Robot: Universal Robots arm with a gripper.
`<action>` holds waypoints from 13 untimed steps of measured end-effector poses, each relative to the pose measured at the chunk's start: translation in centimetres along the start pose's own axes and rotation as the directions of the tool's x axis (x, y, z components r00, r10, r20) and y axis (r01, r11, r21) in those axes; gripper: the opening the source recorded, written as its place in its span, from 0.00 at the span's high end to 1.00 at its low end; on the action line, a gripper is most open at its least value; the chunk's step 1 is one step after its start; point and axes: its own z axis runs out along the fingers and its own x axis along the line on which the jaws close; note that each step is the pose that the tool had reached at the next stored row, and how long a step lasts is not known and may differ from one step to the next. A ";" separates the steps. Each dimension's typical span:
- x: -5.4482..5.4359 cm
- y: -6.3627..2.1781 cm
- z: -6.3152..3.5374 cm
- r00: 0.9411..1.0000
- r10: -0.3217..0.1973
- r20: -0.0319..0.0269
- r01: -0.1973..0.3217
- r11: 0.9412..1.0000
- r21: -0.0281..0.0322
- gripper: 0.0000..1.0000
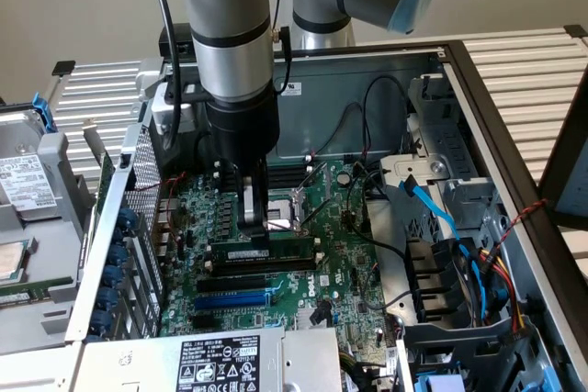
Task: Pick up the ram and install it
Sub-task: 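Insert the ram into the slot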
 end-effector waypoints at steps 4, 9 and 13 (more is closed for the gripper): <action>0.0 0.00 0.00 1.000 0.000 0.000 0.000 1.000 0.000 0.88; 0.0 0.02 0.02 1.000 0.000 0.000 0.000 1.000 0.000 0.88; 0.0 0.02 0.09 1.000 0.000 0.000 0.000 1.000 0.000 0.88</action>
